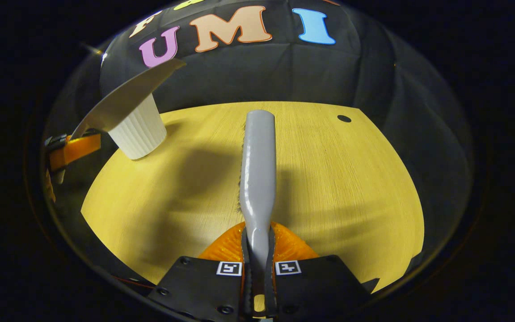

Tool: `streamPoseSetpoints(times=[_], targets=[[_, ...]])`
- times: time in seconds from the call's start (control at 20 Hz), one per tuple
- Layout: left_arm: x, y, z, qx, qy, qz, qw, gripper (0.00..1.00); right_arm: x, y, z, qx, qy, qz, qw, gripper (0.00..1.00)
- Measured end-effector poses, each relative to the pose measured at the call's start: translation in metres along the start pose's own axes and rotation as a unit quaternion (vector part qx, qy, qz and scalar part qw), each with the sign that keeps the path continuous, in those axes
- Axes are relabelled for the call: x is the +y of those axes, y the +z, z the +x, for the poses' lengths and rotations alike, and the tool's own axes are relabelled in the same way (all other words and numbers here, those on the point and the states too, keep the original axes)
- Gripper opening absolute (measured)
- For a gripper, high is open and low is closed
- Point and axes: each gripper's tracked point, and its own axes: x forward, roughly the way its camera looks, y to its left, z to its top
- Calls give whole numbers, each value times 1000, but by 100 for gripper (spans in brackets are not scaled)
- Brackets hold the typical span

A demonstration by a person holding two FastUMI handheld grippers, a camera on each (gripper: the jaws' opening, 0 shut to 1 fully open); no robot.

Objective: Pick up the small broom and dustpan from the desktop, sweep the trash into the dustpan with the broom, and then empty the trash into the garbage bin.

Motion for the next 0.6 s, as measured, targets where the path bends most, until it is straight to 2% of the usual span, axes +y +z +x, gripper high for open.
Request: streamPoseSetpoints(times=[0.3, 0.45, 0.6], targets=[[-9, -98, 18, 104, 0, -18, 994, 24, -1, -13, 18, 55, -26, -12, 998, 13], [-6, -118, 17, 150, 3, -28, 988, 24, 4, -17, 22, 92, -42, -22, 995, 13], [-8, -115, 16, 177, 8, -31, 984, 25, 2, -12, 17, 127, -52, -36, 990, 13]])
